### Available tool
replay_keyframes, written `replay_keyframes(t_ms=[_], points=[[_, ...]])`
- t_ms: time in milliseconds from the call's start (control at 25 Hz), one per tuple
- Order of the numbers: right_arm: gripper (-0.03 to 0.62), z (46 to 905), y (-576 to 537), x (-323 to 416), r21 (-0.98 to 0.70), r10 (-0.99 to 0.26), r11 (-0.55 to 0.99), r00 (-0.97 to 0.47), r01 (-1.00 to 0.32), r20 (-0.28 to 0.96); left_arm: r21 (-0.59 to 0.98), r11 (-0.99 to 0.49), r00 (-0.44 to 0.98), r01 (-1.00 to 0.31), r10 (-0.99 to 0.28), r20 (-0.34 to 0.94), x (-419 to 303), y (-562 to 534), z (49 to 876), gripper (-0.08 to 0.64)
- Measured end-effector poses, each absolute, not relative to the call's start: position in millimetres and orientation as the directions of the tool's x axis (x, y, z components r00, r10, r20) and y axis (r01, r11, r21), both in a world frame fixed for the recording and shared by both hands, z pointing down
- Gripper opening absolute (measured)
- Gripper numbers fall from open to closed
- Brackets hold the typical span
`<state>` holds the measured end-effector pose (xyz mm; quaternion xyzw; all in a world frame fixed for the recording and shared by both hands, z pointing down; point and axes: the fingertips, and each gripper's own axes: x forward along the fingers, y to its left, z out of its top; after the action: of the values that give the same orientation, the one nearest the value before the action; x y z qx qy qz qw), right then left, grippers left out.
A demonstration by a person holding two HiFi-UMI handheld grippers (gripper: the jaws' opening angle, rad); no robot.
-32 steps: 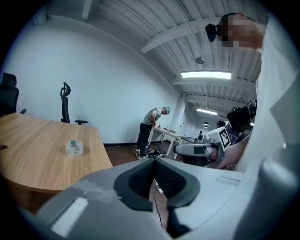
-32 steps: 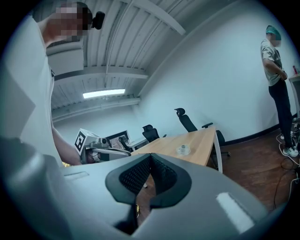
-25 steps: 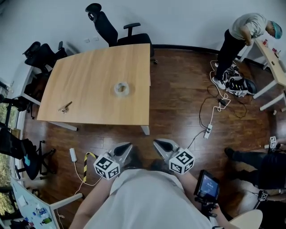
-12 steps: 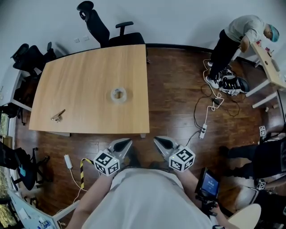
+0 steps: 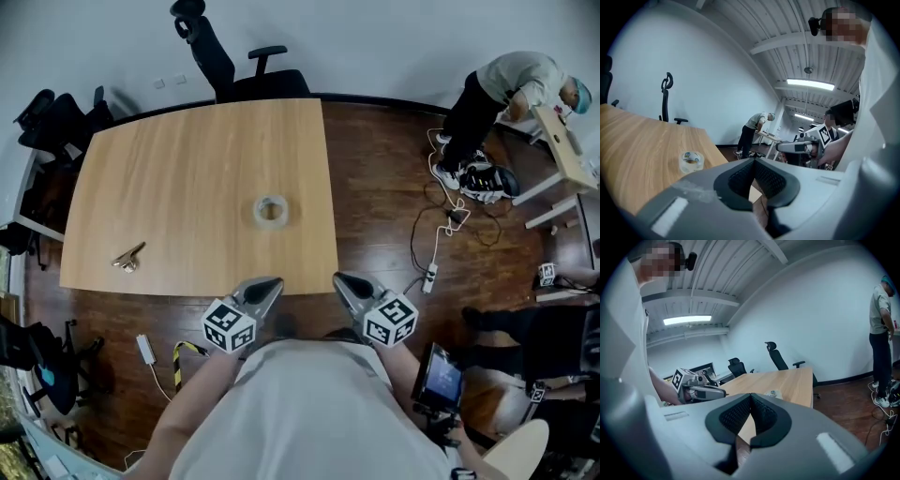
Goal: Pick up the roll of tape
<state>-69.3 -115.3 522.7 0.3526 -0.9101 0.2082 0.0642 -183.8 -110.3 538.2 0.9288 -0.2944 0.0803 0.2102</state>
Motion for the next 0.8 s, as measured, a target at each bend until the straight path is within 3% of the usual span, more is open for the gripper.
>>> replay_keyframes(t_ms=[400,800], points=[[0.006,534.2,-136.7,-86.4,-0.324,-0.617,0.651,-0.728,-0.686,0.300,0.328,-0.763,0.826,-0.557,-0.469,0.312,-203.6,-133.7,550.0,0.005],[0.006,546.2,-178.3,-93.4,-0.384,-0.520,0.697,-0.795,-0.606,0.312,0.294,-0.724,0.771,-0.623,-0.508,0.384,-192.3,-172.5,558.1,0.005]])
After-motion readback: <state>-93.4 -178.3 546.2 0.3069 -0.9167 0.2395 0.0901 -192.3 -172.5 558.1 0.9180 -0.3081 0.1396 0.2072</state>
